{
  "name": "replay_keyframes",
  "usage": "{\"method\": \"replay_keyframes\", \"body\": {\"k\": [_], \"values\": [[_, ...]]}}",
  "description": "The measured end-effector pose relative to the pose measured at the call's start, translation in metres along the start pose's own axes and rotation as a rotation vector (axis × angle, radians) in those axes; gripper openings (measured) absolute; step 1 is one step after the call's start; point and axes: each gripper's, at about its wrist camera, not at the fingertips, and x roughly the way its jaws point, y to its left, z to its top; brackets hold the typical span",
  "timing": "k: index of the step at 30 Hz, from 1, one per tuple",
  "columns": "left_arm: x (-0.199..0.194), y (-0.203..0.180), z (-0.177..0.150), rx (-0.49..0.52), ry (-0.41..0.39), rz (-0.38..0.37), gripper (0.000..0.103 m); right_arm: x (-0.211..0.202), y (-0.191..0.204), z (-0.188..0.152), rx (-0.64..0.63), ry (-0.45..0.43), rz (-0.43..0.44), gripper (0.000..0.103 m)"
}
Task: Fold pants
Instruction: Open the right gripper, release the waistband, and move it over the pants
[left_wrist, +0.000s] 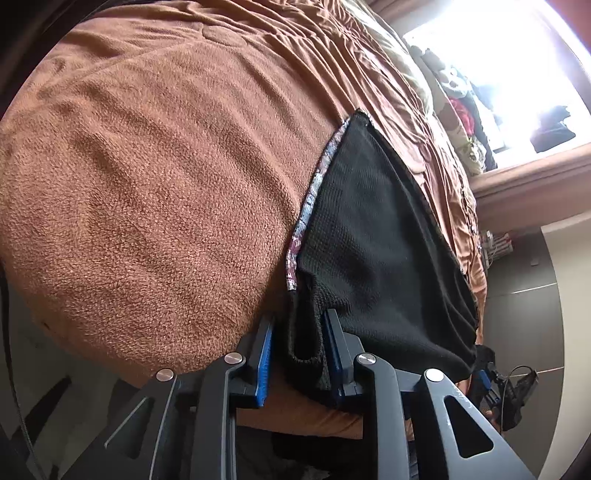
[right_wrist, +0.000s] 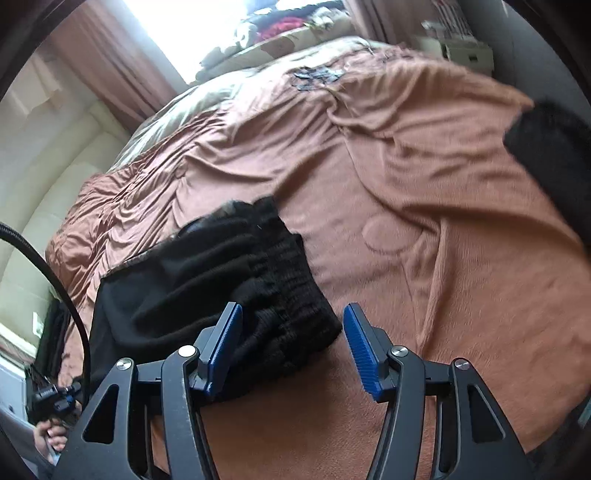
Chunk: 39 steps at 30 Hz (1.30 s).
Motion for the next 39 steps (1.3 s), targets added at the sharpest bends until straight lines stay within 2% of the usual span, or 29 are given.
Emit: {"method": "replay_keyframes", "body": {"k": [6, 12, 15, 18, 22, 26, 28, 33, 39], "values": [[-0.001, 0.003, -0.004, -0.033, -0.019, -0.019, 0.03, 0.007, 0.038, 0.007, -0.134, 0.029, 0.044, 0.055], [-0.006, 0.007, -0.008, -0.07, -0.039, -0.026, 0.031, 0.042, 0.076, 0.023, -0.242, 0.086, 0.039, 0.055], [-0.008, 0.009, -0.011, -0.087, -0.049, -0.03, 0.034, 0.065, 0.09, 0.032, -0.283, 0.117, -0.005, 0.055], [-0.008, 0.006, -0.014, -0.088, -0.054, -0.023, 0.035, 0.088, 0.096, 0.047, -0.292, 0.139, -0.036, 0.055], [-0.008, 0.004, -0.015, -0.103, -0.058, -0.018, 0.035, 0.117, 0.097, 0.058, -0.305, 0.178, -0.145, 0.055], [-0.007, 0.005, -0.017, -0.123, -0.065, -0.017, 0.035, 0.14, 0.1, 0.064, -0.341, 0.206, -0.201, 0.055], [-0.008, 0.005, -0.018, -0.135, -0.071, -0.015, 0.035, 0.15, 0.102, 0.067, -0.368, 0.206, -0.266, 0.055], [-0.007, 0.003, -0.019, -0.143, -0.082, 0.001, 0.035, 0.171, 0.096, 0.074, -0.344, 0.252, -0.242, 0.055], [-0.008, 0.001, -0.024, -0.154, -0.086, 0.013, 0.035, 0.187, 0.088, 0.08, -0.33, 0.253, -0.25, 0.055]]}}
